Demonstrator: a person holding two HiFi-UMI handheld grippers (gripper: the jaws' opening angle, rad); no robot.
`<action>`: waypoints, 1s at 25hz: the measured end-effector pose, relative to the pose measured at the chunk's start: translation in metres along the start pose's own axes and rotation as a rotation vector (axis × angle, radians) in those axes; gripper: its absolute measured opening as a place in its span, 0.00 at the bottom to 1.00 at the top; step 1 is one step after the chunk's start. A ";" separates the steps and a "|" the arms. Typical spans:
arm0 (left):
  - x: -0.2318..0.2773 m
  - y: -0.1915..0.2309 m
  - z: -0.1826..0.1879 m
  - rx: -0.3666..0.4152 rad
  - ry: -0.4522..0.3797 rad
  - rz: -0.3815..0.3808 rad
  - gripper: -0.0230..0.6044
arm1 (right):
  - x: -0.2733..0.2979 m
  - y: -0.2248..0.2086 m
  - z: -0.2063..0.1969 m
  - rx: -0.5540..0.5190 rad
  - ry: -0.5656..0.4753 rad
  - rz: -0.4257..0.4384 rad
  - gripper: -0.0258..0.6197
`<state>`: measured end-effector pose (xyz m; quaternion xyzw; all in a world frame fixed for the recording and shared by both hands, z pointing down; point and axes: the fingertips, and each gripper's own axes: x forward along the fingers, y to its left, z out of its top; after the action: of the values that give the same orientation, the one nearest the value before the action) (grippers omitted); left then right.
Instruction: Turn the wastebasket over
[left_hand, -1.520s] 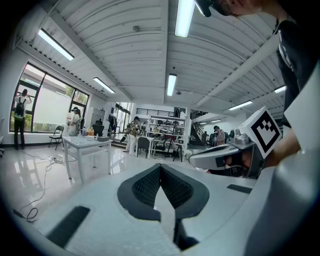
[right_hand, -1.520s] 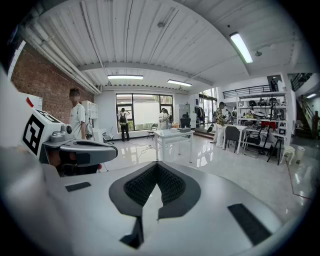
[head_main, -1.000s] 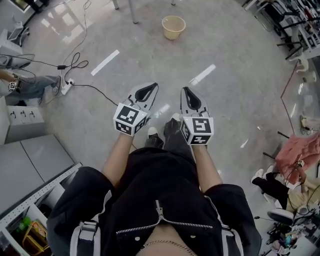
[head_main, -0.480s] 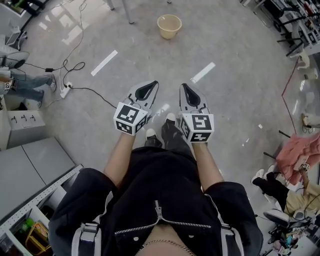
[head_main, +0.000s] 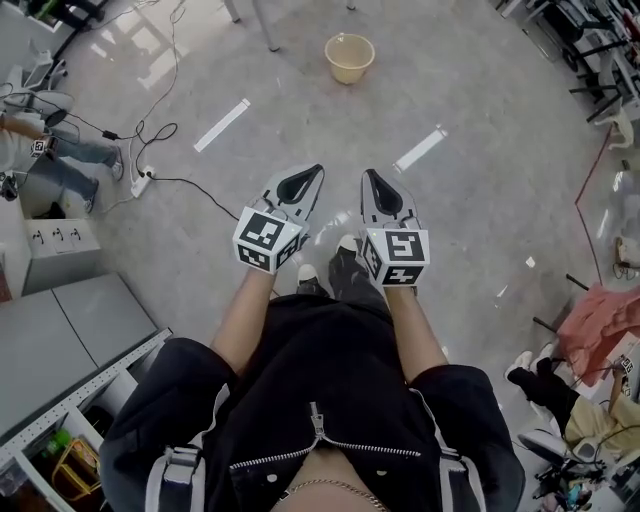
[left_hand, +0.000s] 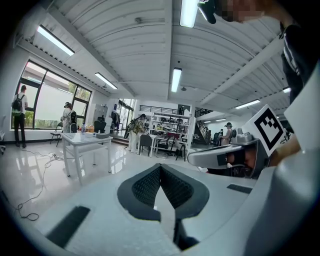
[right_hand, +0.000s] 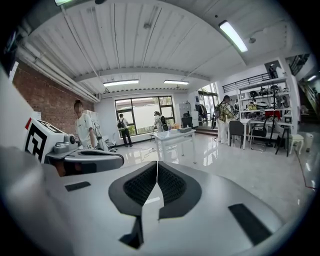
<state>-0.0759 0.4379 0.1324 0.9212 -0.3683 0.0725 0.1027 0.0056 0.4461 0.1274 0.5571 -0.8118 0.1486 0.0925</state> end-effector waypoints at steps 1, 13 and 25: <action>0.003 0.001 0.000 0.001 0.001 0.000 0.04 | 0.003 -0.001 0.000 0.001 0.002 0.003 0.06; 0.041 0.012 0.013 0.008 0.007 0.013 0.04 | 0.030 -0.031 0.012 0.010 0.005 0.022 0.06; 0.074 0.012 0.025 0.017 0.001 0.065 0.04 | 0.045 -0.061 0.022 0.015 0.002 0.080 0.06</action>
<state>-0.0301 0.3743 0.1257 0.9095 -0.3975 0.0796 0.0925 0.0467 0.3787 0.1293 0.5249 -0.8321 0.1588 0.0833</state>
